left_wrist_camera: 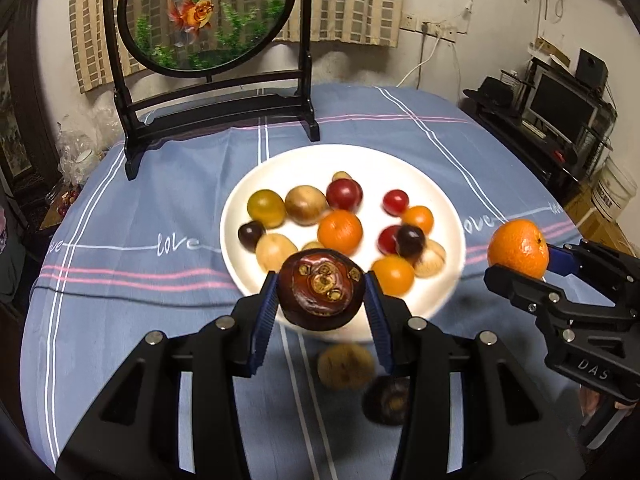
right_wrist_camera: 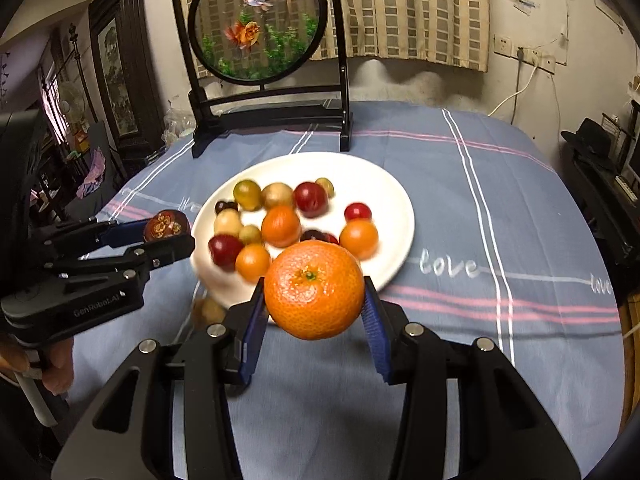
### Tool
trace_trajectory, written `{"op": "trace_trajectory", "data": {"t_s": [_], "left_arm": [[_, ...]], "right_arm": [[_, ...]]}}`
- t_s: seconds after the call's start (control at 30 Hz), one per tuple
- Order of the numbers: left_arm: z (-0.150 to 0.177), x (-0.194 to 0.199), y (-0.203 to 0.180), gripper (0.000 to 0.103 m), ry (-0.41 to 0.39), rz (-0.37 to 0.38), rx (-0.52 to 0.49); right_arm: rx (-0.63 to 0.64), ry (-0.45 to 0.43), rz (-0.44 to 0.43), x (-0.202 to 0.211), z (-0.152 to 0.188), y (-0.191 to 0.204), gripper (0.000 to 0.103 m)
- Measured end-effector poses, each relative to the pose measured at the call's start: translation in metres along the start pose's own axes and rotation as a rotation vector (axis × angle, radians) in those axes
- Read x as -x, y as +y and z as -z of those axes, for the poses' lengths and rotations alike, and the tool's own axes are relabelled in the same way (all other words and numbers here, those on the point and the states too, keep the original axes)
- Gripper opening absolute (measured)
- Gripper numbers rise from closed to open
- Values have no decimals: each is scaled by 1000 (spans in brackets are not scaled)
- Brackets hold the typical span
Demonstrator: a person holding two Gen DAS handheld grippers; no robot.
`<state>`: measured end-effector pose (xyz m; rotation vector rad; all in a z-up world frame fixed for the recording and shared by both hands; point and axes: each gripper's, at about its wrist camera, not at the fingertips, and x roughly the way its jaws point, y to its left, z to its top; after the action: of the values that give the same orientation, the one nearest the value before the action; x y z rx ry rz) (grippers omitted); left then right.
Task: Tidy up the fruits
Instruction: 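Carry both fruits onto the white plate and open both grippers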
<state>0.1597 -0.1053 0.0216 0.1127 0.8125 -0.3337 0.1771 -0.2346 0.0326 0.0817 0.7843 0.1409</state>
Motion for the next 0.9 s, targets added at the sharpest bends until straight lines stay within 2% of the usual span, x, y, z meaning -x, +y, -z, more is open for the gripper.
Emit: {"op": "trace_trajectory", "data": {"t_s": [0.27,0.4,0.7,0.73,0.77,0.87,0.9], "left_arm": [[-21,-37,11,43,20,-6,21],[-30,-51,14,43,18,-17,36],[-34,-75,16,44,31,-60,57],[-34,-76,17,46,27,-68,63],[-34,-76,17,52,23,-71,68],[-34,-72,18,63,1,-101,73],[-34,-71,18,63,-6,-107,70]], "right_arm": [[1,8,2,-39,-29,-6,45],[-48,24,-29,-62,-39,-10,45],[-121,49,-40,-94,-41,-12,48],[-124,45,-38,-93,-41,-12,48],[-129,40,-41,-92,-41,-13,51],[-139,19,-56,-84,-37,-14,52],[-142,14,-59,-80,-36,-13,52]]}}
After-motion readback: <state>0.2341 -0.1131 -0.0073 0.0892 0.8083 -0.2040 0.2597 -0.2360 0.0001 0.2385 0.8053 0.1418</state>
